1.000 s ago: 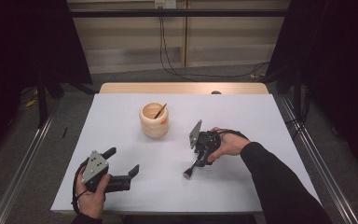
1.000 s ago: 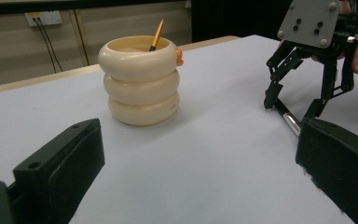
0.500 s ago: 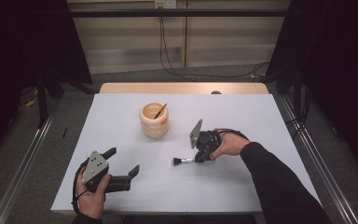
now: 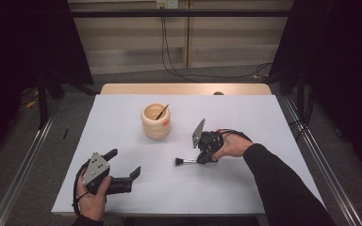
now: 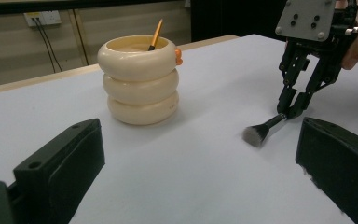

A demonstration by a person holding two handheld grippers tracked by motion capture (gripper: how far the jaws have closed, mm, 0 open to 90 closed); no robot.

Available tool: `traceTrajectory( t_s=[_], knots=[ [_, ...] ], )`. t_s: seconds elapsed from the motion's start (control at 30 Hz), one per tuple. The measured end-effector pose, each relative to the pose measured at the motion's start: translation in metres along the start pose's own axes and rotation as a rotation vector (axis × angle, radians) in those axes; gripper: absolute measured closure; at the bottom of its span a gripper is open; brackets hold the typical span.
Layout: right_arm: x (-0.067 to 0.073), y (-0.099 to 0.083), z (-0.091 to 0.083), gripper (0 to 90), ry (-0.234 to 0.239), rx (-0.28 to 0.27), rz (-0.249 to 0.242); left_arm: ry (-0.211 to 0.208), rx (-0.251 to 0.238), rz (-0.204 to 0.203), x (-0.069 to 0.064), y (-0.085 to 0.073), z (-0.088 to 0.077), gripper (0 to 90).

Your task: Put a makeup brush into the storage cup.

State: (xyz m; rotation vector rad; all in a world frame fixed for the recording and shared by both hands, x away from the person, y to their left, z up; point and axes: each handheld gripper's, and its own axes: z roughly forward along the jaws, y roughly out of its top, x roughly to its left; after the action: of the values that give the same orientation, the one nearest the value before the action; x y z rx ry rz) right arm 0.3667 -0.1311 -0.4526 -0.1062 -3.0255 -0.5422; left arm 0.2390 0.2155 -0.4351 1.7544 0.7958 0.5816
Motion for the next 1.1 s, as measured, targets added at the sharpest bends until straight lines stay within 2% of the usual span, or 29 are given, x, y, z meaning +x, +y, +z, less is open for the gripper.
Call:
traceTrajectory(
  t_s=[0.07, 0.1, 0.2, 0.27, 0.33, 0.47, 0.5, 0.67, 0.7, 0.73, 0.83, 0.93, 0.97, 1.1],
  knots=[
    [0.001, -0.001, -0.001, 79.7, 0.014, 0.011, 0.030, 0.000, 0.000, 0.000, 0.000, 0.000, 0.000, 1.1],
    [0.001, -0.001, -0.002, 79.7, 0.009, 0.012, 0.027, 0.000, 0.000, 0.000, 0.000, 0.000, 0.000, 1.1],
    [0.001, -0.004, -0.003, 79.7, 0.013, 0.016, 0.059, -0.006, -0.005, -0.001, 0.000, 0.000, 0.000, 1.1],
    [0.000, -0.005, -0.003, 79.7, 0.007, 0.010, 0.058, -0.005, -0.004, 0.001, 0.000, 0.000, 0.000, 1.1],
    [0.000, -0.007, -0.004, 79.7, 0.008, 0.009, 0.085, -0.004, -0.004, 0.001, 0.000, 0.000, 0.000, 1.1],
    [-0.002, -0.009, -0.008, 79.7, 0.000, -0.019, 0.105, 0.005, 0.003, 0.001, -0.001, 0.000, 0.000, 1.1],
    [-0.001, -0.010, -0.010, 79.7, 0.005, -0.025, 0.125, 0.005, 0.005, 0.003, -0.001, 0.000, 0.000, 1.1],
    [-0.001, -0.011, -0.013, 79.7, 0.008, -0.043, 0.128, -0.001, -0.001, 0.001, -0.001, 0.000, 0.001, 1.1],
    [0.000, -0.011, -0.015, 79.7, -0.004, -0.048, 0.151, 0.000, 0.000, 0.001, -0.001, 0.000, 0.000, 1.2],
    [0.000, -0.013, -0.016, 79.7, 0.005, -0.060, 0.155, -0.003, -0.002, 0.001, -0.001, 0.000, 0.000, 1.2],
    [0.001, -0.016, -0.019, 79.7, -0.018, -0.092, 0.165, 0.004, -0.002, 0.000, -0.001, 0.000, 0.000, 1.2],
    [-0.001, -0.021, -0.020, 79.7, -0.075, -0.119, 0.176, 0.005, -0.001, 0.001, -0.001, 0.001, 0.000, 1.2],
    [0.000, -0.022, -0.021, 79.7, -0.095, -0.129, 0.199, 0.006, -0.001, 0.000, -0.001, 0.000, 0.000, 1.2],
    [0.000, -0.028, -0.025, 79.7, -0.116, -0.178, 0.235, 0.006, -0.001, 0.000, -0.001, 0.001, 0.000, 1.2]
  ],
)
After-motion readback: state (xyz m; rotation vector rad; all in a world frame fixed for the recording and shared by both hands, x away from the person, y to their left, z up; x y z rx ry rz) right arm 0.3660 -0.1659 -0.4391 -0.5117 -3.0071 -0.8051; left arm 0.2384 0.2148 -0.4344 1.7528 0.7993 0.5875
